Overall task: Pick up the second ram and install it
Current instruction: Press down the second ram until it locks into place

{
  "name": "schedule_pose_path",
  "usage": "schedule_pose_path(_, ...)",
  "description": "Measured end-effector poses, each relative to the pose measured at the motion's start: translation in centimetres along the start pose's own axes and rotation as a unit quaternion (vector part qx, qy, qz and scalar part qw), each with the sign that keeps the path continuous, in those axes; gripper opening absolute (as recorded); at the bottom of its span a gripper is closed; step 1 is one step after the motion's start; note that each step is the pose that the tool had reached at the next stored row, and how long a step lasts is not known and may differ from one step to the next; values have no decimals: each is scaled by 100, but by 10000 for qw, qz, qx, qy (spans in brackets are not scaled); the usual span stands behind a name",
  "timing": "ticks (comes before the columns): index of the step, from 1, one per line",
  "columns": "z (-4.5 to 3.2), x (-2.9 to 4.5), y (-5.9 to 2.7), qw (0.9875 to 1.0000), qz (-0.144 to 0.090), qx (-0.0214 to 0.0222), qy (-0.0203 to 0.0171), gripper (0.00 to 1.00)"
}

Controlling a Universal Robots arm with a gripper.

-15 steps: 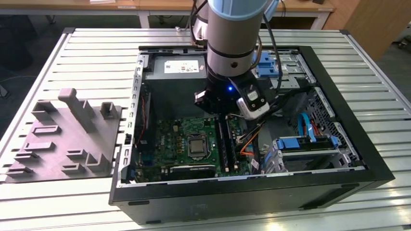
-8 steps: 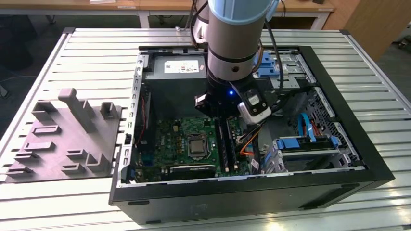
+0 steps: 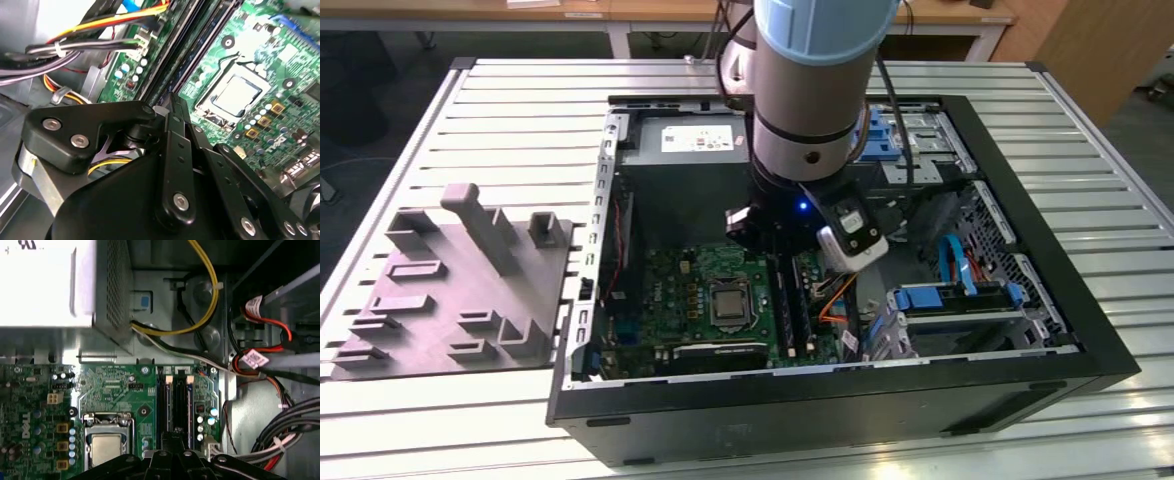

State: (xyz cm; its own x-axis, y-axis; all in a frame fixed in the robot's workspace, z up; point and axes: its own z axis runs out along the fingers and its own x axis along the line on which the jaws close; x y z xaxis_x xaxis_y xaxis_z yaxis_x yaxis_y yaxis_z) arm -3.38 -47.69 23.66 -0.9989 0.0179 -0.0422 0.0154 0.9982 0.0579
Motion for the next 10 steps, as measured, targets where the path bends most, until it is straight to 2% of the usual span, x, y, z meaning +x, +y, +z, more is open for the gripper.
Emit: schedule_pose_path(10,-11,-3,-184,10000,0,1,0,10)
